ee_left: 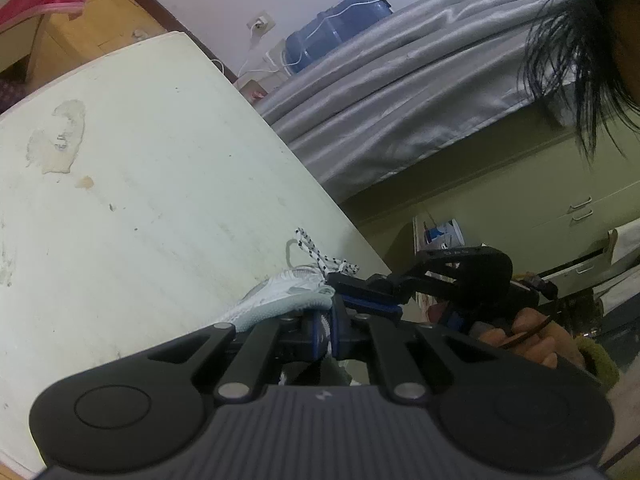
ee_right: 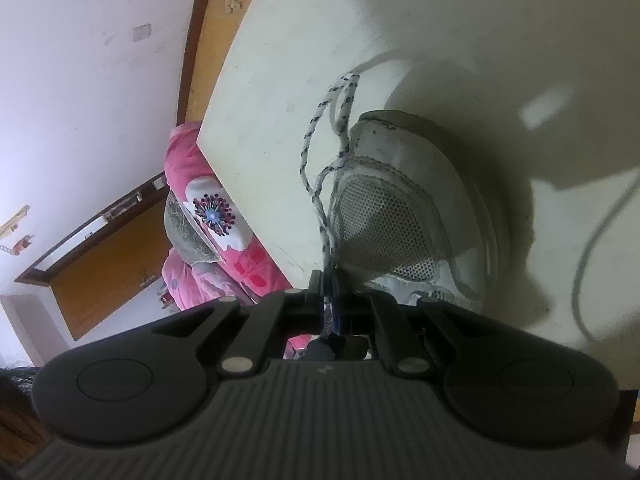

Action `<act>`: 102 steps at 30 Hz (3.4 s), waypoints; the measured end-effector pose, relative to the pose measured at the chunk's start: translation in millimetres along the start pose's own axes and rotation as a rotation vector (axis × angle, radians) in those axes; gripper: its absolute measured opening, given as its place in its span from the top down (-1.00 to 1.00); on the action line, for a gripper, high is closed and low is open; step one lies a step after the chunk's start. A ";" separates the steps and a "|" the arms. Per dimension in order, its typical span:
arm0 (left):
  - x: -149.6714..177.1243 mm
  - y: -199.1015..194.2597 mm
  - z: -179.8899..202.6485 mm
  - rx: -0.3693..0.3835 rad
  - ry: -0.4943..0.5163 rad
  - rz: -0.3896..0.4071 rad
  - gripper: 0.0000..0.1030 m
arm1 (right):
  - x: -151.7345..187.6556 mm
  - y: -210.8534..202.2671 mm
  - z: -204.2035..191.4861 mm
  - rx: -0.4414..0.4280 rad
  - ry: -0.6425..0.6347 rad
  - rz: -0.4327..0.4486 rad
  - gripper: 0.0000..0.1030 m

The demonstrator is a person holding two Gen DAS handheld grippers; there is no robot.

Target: Lace up shoes with both hands

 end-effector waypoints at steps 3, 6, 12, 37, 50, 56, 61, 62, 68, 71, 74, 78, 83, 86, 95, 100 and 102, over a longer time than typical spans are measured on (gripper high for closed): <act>-0.2 0.1 -1.4 0.008 -0.006 0.001 0.89 | 2.4 -0.2 2.7 -0.017 0.026 0.009 0.96; -0.6 0.4 -3.6 0.022 -0.020 0.006 0.89 | 4.9 -0.8 7.4 -0.046 0.065 0.021 0.97; -0.3 -1.4 -9.5 0.049 -0.047 0.013 0.89 | 9.6 -2.3 14.9 -0.094 0.124 0.043 0.97; 0.2 -18.7 67.9 -0.407 0.404 -0.145 0.41 | 112.6 33.4 -92.1 0.846 -1.937 -0.192 0.61; 5.6 -14.8 93.4 -0.531 0.665 -0.155 0.40 | 115.8 54.1 -87.5 0.917 -2.157 -0.347 0.65; -0.8 6.7 91.9 -0.547 0.738 -0.187 0.40 | 111.3 63.8 -91.4 0.924 -2.124 -0.368 0.71; -2.9 22.4 83.5 -0.580 0.808 -0.211 0.40 | 98.0 62.2 -99.7 0.853 -1.915 -0.349 0.82; -2.6 24.8 82.6 -0.585 0.821 -0.213 0.40 | 93.8 61.4 -100.7 0.834 -1.861 -0.341 0.82; 3.5 35.8 80.2 -0.639 0.888 -0.198 0.54 | 68.7 56.9 -101.8 0.717 -1.544 -0.296 0.83; 7.5 38.4 79.1 -0.660 0.908 -0.188 0.55 | 52.7 51.4 -99.9 0.642 -1.356 -0.286 0.83; 11.1 41.8 79.6 -0.700 0.928 -0.175 0.59 | 45.2 48.9 -96.2 0.605 -1.249 -0.278 0.83; 11.5 48.3 80.4 -0.716 0.927 -0.169 0.64 | 44.0 51.1 -94.0 0.592 -1.186 -0.262 0.79; 11.8 47.1 80.0 -0.712 0.925 -0.162 0.65 | 51.3 44.9 -96.7 0.591 -1.231 -0.250 0.75; 11.0 47.0 79.3 -0.708 0.922 -0.162 0.65 | 60.7 38.6 -105.4 0.625 -1.368 -0.218 0.75; 11.6 44.1 78.0 -0.697 0.906 -0.159 0.65 | 83.7 48.3 -101.2 0.834 -1.891 -0.359 0.75; 10.8 43.6 77.8 -0.696 0.903 -0.161 0.65 | 87.0 58.5 -101.4 0.866 -2.000 -0.442 0.80; 9.6 42.7 77.5 -0.694 0.900 -0.161 0.65 | 86.7 59.6 -103.6 0.867 -2.014 -0.465 0.81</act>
Point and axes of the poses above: each gripper's, at about its wrist camera, not at the fingertips, and y roughly the way its jaws point, z to its right, x to its underside, the point moved 2 cm from there along y, roughly the way its jaws point, and after that the axes turned 15 degrees about -z, right-handed, at the moved point
